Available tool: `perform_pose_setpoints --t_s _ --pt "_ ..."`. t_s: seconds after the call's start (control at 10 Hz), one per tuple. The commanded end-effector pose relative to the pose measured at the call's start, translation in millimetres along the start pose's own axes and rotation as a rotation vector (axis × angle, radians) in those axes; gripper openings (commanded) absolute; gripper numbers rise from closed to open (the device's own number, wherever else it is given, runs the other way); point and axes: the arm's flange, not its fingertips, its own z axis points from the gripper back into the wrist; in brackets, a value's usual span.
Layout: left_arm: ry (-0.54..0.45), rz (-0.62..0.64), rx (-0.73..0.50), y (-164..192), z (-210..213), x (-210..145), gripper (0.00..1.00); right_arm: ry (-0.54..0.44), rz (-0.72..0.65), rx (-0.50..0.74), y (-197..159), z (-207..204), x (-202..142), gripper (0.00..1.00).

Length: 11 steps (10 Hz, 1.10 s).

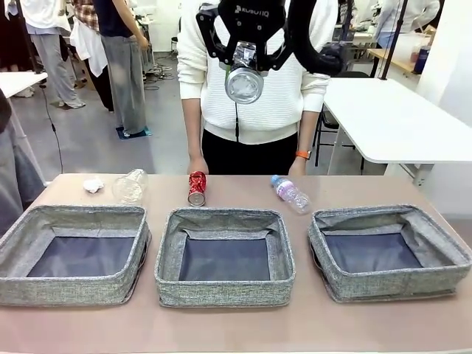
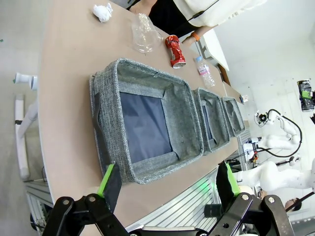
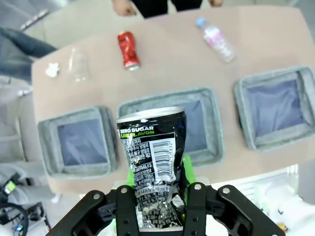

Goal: Sort the waste into the appropriate baskets.
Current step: Place the picked waste into the Fabric basket indicated by the person.

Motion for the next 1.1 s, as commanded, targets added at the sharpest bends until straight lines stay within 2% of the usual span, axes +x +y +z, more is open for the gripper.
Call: perform_pose_setpoints --t_s 0.0,1.0 --pt "-0.016 -0.020 -0.015 -0.3 0.1 0.3 1.00 -0.019 -0.009 0.003 -2.5 -2.3 -1.6 0.38" --pt "-0.016 -0.020 -0.015 -0.3 0.1 0.3 1.00 -0.019 -0.009 0.003 -2.5 -2.3 -1.6 0.38"
